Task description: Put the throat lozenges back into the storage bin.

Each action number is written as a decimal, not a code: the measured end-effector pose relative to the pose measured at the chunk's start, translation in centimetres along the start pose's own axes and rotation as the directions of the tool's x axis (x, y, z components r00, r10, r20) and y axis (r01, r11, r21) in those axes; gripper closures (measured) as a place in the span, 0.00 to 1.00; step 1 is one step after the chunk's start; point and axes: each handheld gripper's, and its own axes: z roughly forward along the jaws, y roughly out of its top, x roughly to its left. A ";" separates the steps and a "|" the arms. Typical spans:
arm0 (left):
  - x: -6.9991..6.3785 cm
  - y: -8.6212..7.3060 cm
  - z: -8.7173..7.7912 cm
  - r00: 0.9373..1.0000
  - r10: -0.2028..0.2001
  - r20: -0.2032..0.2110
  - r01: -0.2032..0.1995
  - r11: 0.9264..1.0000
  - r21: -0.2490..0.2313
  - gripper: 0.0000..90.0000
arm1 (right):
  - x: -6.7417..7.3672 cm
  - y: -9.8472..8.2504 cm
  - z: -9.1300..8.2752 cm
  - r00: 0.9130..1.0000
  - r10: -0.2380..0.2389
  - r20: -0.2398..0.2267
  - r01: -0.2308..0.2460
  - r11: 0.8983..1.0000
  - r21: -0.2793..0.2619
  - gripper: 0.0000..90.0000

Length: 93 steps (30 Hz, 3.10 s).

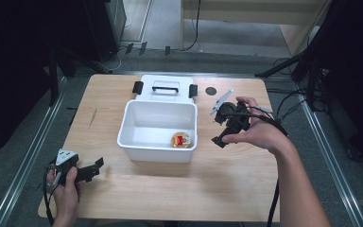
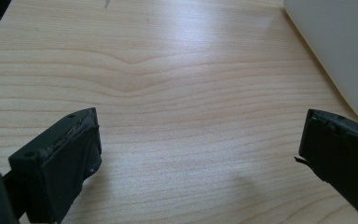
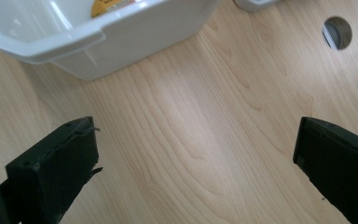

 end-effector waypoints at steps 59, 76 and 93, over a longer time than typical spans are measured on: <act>-0.1 0.0 0.0 1.000 -0.001 -0.008 0.001 1.000 -0.001 0.00 | 2.7 -21.3 7.0 0.818 0.569 0.087 -0.460 0.737 -0.495 0.00; -0.1 0.0 0.0 1.000 -0.001 -0.008 0.001 1.000 -0.003 0.00 | 4.0 -26.6 6.1 0.748 0.657 0.092 -0.518 0.665 -0.539 0.00; 0.0 0.0 0.0 1.000 -0.004 -0.004 0.004 1.000 0.002 0.00 | 4.9 -27.6 6.1 0.724 0.677 0.134 -0.505 0.653 -0.565 0.00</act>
